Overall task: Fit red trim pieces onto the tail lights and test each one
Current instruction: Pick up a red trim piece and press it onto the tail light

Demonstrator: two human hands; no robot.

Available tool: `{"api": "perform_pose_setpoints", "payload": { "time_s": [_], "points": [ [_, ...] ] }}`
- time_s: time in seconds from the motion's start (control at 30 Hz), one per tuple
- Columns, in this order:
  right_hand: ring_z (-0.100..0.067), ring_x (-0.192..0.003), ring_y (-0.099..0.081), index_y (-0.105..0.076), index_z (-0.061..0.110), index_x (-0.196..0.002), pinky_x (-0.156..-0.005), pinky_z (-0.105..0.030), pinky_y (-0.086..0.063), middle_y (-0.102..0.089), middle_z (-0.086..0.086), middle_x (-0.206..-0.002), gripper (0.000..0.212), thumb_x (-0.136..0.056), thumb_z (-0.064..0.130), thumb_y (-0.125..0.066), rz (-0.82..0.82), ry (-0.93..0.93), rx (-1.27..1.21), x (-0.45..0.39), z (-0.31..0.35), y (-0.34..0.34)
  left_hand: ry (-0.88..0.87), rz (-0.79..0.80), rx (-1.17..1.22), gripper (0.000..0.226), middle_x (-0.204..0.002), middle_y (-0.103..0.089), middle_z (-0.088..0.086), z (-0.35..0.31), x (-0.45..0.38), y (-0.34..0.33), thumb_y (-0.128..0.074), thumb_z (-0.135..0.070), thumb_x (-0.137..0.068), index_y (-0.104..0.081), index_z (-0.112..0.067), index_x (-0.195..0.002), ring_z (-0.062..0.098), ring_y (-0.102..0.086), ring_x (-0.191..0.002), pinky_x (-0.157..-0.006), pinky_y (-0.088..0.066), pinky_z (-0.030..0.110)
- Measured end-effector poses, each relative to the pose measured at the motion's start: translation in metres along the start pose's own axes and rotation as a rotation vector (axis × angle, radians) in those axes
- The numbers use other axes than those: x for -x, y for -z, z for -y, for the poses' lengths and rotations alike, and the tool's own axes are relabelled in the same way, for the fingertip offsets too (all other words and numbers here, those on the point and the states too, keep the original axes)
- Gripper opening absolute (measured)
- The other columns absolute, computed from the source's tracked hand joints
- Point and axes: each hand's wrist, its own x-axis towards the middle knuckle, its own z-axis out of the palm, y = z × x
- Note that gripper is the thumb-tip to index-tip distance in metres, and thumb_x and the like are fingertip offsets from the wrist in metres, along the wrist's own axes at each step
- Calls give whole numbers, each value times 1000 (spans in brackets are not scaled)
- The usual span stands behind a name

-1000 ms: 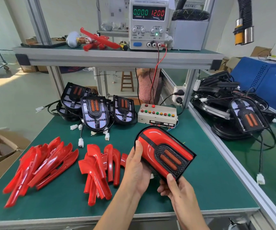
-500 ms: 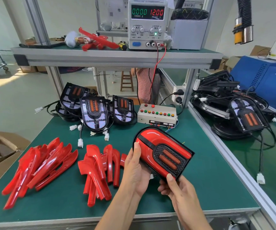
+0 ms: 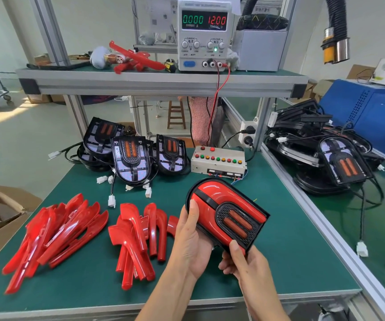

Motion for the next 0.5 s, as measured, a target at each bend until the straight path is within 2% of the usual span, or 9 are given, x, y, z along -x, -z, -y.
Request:
{"api": "perform_pose_setpoints", "payload": {
  "time_s": [0.07,0.13,0.3,0.5],
  "points": [
    [-30,-69,-70,-74,18,-92,-60,-28,-55,-71,-16,-79,61,-68,74,-77,21,-3,-3,0,1,1,-10,39,-17,53,-138,-60,22,-2,0,2,-56,-40,-98,-50,-11,-142,42,-53,-132,-108,-40,66],
    [-29,-69,-69,-75,23,-91,-60,-27,-54,-70,-15,-79,59,-68,78,-75,40,-4,15,1,2,1,-22,68,-17,48,-138,-61,19,-5,0,3,-56,-37,-99,-52,-12,-140,38,-57,-128,-111,-38,65],
    [-29,-70,-70,-74,25,-89,-62,-29,-55,-71,-17,-81,58,-71,80,-71,37,-1,49,1,2,3,-45,50,7,44,-138,-60,21,-8,-3,0,-58,-31,-97,-54,-10,-136,34,-59,-119,-113,-35,65],
    [-30,-68,-70,-75,18,-91,-61,-29,-55,-71,-17,-79,52,-78,68,-69,42,1,36,3,4,2,-38,-8,33,48,-129,-66,18,-8,-4,1,-62,-31,-91,-58,-12,-134,30,-66,-107,-101,-49,59]
  ]
}}
